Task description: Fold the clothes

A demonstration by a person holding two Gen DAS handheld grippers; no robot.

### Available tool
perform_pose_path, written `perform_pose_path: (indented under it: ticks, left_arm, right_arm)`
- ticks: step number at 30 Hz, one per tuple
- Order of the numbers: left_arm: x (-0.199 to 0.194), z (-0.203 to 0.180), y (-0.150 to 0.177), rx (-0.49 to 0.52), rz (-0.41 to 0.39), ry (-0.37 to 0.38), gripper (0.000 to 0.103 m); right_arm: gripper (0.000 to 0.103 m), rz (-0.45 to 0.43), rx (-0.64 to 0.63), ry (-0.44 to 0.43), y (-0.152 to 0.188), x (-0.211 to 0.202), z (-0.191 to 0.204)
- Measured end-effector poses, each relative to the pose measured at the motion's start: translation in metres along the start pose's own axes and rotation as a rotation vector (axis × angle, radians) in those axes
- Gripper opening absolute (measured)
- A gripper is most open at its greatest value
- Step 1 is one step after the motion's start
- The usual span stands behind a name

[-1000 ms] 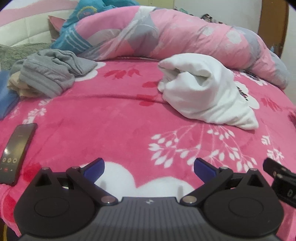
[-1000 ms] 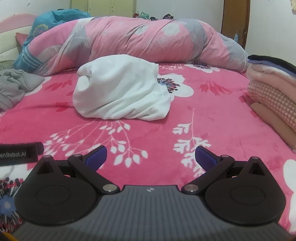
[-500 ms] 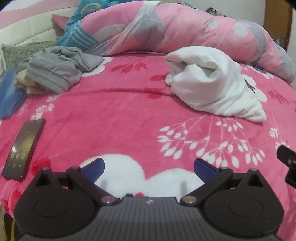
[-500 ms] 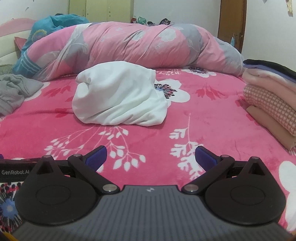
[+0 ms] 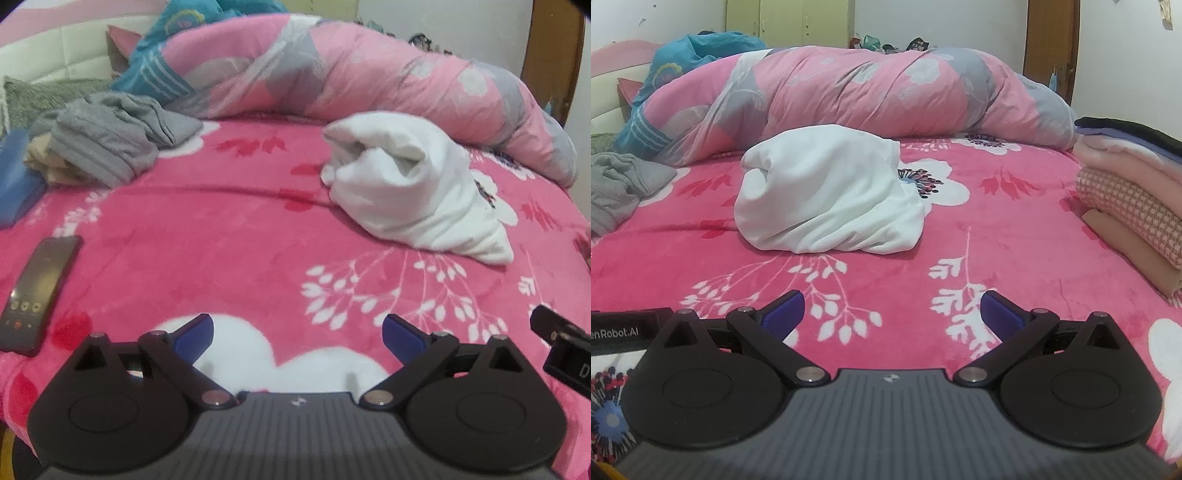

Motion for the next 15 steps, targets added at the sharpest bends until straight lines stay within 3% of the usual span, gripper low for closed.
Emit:
perform_pose_path:
  ticks: [8, 15]
  left_arm:
    - [-0.007, -0.008, -0.006, 0.061, -0.054, 0.008, 0.103]
    - [-0.007, -0.011, -0.008, 0.064, -0.042, 0.027, 0.103]
  right_arm:
    - [0.102, -0.001, -0.004, -0.006, -0.002, 0.000, 0.003]
    - [0.102, 0.006, -0.001, -0.009, -0.003, 0.001, 0.005]
Point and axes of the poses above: each gripper's, at about its wrist camera, not at the fingertips, and x roughly the way its jaws point, z to its left, y to its underside, the point moved 4 cm from there along x, roughly the way its jaws point, and after that the axes turned 7 degrees about -z, right-handed, at the moved point
